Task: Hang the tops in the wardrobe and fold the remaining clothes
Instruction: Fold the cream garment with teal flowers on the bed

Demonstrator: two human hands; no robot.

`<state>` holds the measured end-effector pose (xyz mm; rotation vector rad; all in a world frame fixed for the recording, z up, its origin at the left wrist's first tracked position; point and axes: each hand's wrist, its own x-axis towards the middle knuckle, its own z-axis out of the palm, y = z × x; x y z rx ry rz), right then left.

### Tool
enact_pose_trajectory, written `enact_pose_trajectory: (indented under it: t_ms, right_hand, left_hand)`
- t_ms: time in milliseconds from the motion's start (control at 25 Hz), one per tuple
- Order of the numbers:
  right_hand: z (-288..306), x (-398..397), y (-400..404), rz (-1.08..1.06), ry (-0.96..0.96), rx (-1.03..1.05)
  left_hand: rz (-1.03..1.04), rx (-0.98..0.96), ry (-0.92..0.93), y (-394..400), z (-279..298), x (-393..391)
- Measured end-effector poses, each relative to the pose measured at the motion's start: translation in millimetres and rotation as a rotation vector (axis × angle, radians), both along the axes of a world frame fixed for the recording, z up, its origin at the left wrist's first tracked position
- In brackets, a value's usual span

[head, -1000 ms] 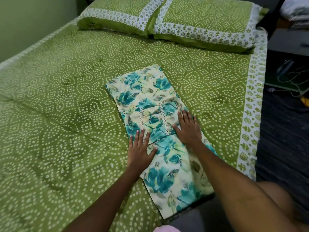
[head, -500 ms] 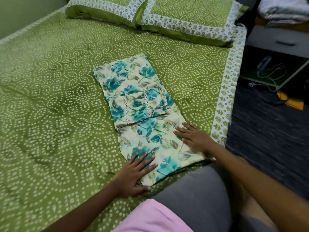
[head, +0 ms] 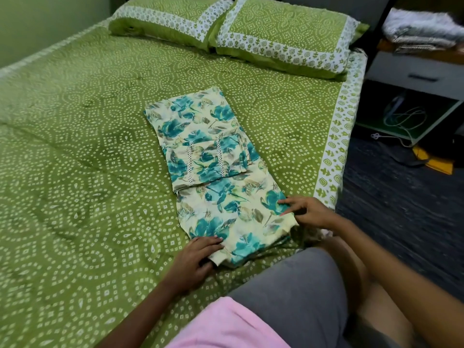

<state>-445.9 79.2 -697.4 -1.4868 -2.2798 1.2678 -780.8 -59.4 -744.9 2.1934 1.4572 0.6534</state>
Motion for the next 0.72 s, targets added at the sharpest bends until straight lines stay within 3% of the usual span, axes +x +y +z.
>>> enact_pose_trajectory:
  t_ms: [120, 160, 240, 400, 480, 600, 720]
  right_hand:
    - [28, -19, 12, -0.222, 0.214, -0.094]
    - [35, -30, 18, -0.308, 0.287, -0.116]
    - [34, -50, 33, -0.475, 0.391, -0.139]
    - [2, -72, 42, -0.681, 0.382, -0.12]
    - [-7, -68, 37, -0.71, 0.446, -0.179]
    - [-12, -64, 31, -0.587, 0.357, -0.145]
    - [-4, -74, 16, -0.681, 0.431, -0.073]
  left_hand:
    - [0.436, -0.361, -0.561, 16, 30, 10]
    - [0.557, -0.411, -0.74, 27, 38, 11]
    - [0.755, -0.428, -0.904, 53, 45, 4]
    - [0.805, -0.569, -0.922, 71, 54, -3]
    - [0.72, -0.502, -0.783, 58, 49, 1]
    - [0.734, -0.352, -0.544, 48, 30, 10]
    - [0.85, -0.346, -0.748, 61, 33, 12]
